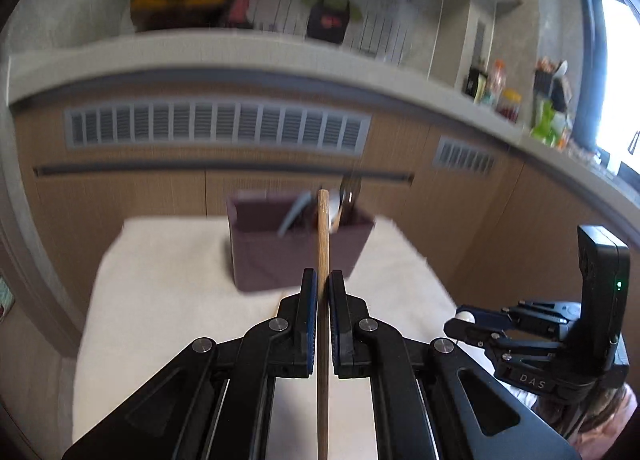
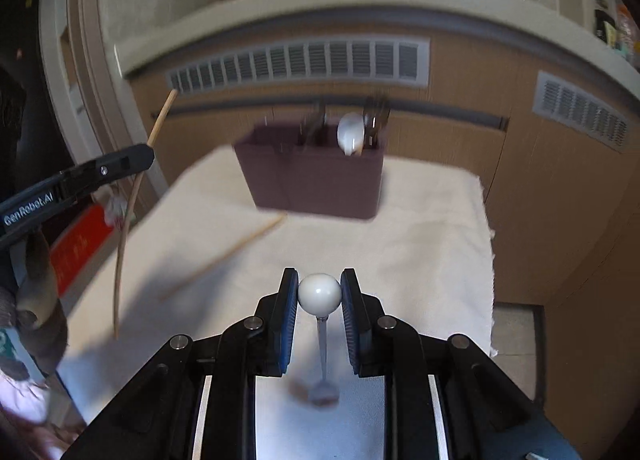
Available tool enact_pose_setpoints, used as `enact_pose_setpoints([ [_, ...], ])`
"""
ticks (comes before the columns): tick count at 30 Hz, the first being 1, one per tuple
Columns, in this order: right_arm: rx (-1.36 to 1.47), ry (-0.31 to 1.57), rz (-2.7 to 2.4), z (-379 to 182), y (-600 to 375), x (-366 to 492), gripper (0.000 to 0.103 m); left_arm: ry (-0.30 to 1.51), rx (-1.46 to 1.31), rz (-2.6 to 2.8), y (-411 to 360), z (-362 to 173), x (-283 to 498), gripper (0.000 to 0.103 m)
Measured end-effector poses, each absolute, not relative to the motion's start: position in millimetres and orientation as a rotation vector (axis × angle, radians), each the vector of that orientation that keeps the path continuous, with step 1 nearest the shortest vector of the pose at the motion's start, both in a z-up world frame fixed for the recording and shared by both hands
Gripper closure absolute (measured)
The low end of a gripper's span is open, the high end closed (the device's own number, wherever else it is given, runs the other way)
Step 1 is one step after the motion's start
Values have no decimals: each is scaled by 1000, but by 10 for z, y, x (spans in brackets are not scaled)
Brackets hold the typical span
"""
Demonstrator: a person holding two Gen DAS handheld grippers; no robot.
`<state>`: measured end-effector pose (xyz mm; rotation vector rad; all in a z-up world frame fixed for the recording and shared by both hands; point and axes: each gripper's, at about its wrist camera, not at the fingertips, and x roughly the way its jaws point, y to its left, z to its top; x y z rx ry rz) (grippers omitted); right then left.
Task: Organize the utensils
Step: 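Lift the chopstick into the caddy with the left gripper while the right drops the spoon in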
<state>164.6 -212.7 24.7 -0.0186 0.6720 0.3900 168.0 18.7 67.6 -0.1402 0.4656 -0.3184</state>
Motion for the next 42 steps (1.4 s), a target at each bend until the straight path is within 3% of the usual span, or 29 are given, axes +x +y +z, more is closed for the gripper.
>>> enact_pose_setpoints([
  [10,-39,373,334,1772,-1967,2117,83,147,-144,-326,131,1904,2025,97],
  [16,-29,306,322,2134,-1941,2554,83,42,-153,-337,243,2282,2451,97],
  [22,-43,332,334,2012,-1825,2981,83,12,-175,-294,335,2241,2889,97],
  [42,-45,582,331,698,-1708,3783,83,248,-192,-274,275,998,3814,97],
])
